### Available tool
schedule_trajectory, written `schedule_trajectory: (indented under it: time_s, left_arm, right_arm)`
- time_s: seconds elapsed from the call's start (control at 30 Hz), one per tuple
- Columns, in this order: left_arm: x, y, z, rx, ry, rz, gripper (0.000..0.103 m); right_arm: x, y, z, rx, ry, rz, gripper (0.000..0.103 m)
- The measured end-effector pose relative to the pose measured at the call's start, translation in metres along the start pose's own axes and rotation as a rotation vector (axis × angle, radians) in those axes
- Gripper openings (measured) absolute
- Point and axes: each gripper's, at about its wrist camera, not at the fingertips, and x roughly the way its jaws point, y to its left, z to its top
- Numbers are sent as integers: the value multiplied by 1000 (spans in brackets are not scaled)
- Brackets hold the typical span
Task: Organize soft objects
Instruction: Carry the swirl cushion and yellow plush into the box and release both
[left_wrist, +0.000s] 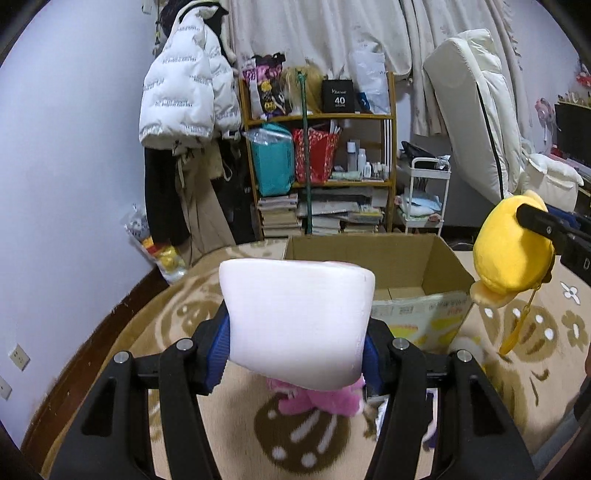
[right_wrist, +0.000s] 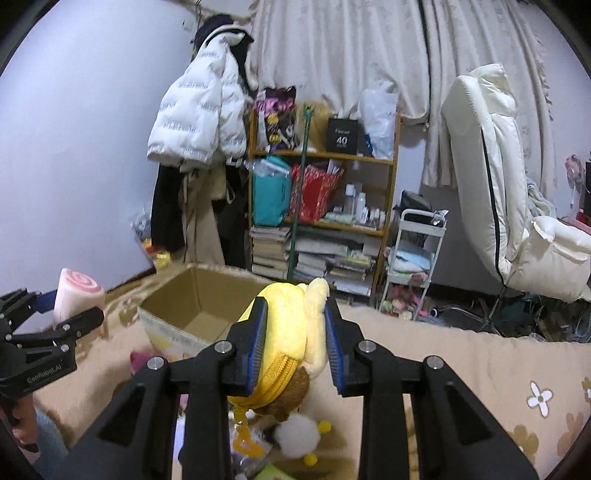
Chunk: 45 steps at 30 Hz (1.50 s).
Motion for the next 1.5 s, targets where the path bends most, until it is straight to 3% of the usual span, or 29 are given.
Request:
schedule_trajectory:
  time_s: [0.4,0.93,1.23,1.5]
  left_arm:
    - [41,-6,30,35,-51,5,58]
    - [100,-14,50,36,19,-15,59]
    - [121,-20,38,50,86,-60,62]
    - [126,-24,30,75,106,-72,66]
  right_arm:
    - [43,-9,20,41,-43,-28,31]
    - [99,-12,18,45,-24,-24,32]
    - [116,-15,8,105,62,38,34]
    - [118,-3,1,26,114,45,39]
